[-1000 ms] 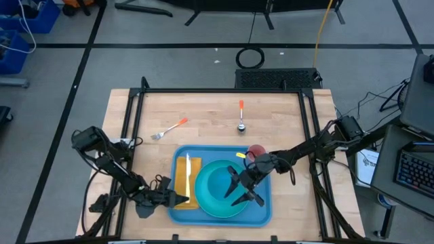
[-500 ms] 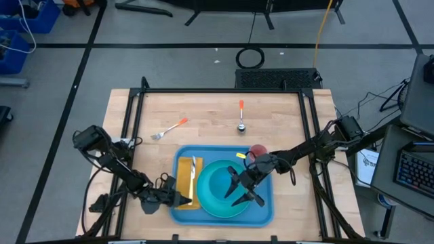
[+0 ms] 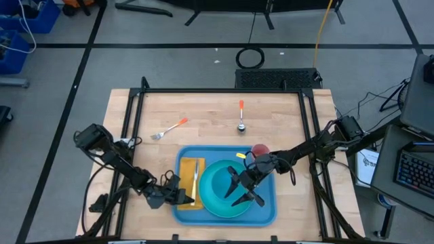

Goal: Set up tray
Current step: Put the yellow knife on top of the yellow napkin

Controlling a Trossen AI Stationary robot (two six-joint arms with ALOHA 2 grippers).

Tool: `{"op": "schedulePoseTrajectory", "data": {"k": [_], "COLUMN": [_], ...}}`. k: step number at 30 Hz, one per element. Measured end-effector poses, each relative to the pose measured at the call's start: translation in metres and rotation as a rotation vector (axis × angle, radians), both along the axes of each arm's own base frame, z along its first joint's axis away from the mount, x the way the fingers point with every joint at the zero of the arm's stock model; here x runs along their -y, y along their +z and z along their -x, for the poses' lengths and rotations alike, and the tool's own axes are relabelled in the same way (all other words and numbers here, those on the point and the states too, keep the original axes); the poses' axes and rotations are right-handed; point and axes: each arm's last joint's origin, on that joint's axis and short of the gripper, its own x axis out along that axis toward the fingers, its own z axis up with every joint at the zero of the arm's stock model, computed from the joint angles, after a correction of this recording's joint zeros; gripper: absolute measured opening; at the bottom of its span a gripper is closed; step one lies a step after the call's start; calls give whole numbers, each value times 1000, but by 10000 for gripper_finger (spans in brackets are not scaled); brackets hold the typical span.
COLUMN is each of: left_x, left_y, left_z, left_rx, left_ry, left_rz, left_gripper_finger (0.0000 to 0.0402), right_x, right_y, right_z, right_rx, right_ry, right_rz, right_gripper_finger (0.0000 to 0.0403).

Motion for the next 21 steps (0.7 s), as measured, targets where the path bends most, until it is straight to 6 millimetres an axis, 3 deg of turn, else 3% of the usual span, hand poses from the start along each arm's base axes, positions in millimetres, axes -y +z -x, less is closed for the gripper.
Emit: {"op": "schedulePoseTrajectory", "data": {"k": [8,21], "left_x": [-2,-2], "left_y": [1,5], "left_z": [-2,-5], "left_rx": [14,66], "left_ry": [14,16], "left_rz": [4,29], "left_gripper_finger": [72,75], "right_x": [0,0], "right_y": [0,0], "right_z": [0,0], "right_rx": [0,0], "right_ry": [0,0], "right_rz": [0,0], "right_gripper_finger": [169,169]}}
